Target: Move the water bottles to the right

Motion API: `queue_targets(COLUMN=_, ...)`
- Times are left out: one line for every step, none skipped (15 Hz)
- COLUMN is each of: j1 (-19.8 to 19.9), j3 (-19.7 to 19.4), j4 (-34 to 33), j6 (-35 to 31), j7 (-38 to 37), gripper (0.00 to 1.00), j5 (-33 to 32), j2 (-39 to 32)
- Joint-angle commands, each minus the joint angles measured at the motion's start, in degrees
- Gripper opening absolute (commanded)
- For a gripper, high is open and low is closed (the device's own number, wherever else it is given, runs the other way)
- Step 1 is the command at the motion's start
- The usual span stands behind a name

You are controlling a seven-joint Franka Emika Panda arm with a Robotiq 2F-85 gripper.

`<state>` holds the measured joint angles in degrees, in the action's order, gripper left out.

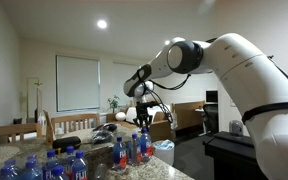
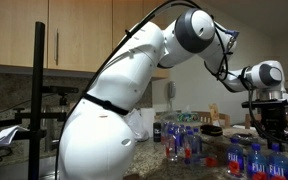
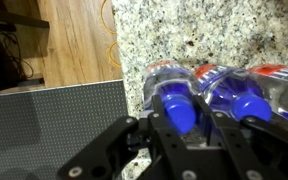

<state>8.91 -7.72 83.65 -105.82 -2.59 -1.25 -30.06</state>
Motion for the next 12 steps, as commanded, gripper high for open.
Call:
queue_targets(j1=-0.26, j3=-0.25, j4=0.50, j6=-0.65, j7=-0.48, gripper=0.11, j5=-1.40, j2=1.43)
queue_targets(j1=-0.20, j3=-0.26, j4=0.44, j6=-0.64, j7=-0.47, gripper=0.11, j5=-1.31, j2=1.41)
queue_targets(j1=-0.15, j3=-0.26, j4=0.37, j6=-0.66, j7=-0.48, gripper=0.11, j5=-1.23, j2=1.36)
queue_targets(j1=-0.17, j3=-0.30, j4=0.30, j6=-0.84, j7=-0.62, gripper=0.11, j5=-1.22, j2=1.29)
queue_targets(j1=-0.16, j3=-0.33, j4=-0.03, j6=-0.89, j7=-0.78, gripper=0.11, j5=-1.18, j2=1.04)
queue_targets(j1=-0.11, j3=-0.32, j4=-0.33, j6=-0.81, j7=-0.75, gripper=0.11, j5=-1.08, j2=0.85)
queue_targets(j1=-0.09, j3=-0.31, j4=-0.74, j6=-0.66, j7=-0.80, gripper=0.11, j5=-0.99, j2=0.62)
queue_targets(j1=-0.09, j3=-0.31, j4=-0.87, j6=-0.66, j7=-0.85, gripper=0.11, j5=-0.96, j2=0.56)
queue_targets(j1=-0.18, j3=-0.24, j4=-1.09, j6=-0.67, j7=-0.86, gripper=0.11, j5=-0.96, j2=0.41)
queue_targets(j1=-0.24, j3=-0.23, j4=-1.22, j6=-0.61, j7=-0.89, gripper=0.11, j5=-1.03, j2=0.33)
queue_targets(j1=-0.35, j3=-0.14, j4=-1.42, j6=-0.47, j7=-0.85, gripper=0.11, j5=-1.05, j2=0.18)
queue_targets(j1=-0.46, j3=-0.09, j4=-1.49, j6=-0.47, j7=-0.84, gripper=0.11, j5=-1.10, j2=0.09)
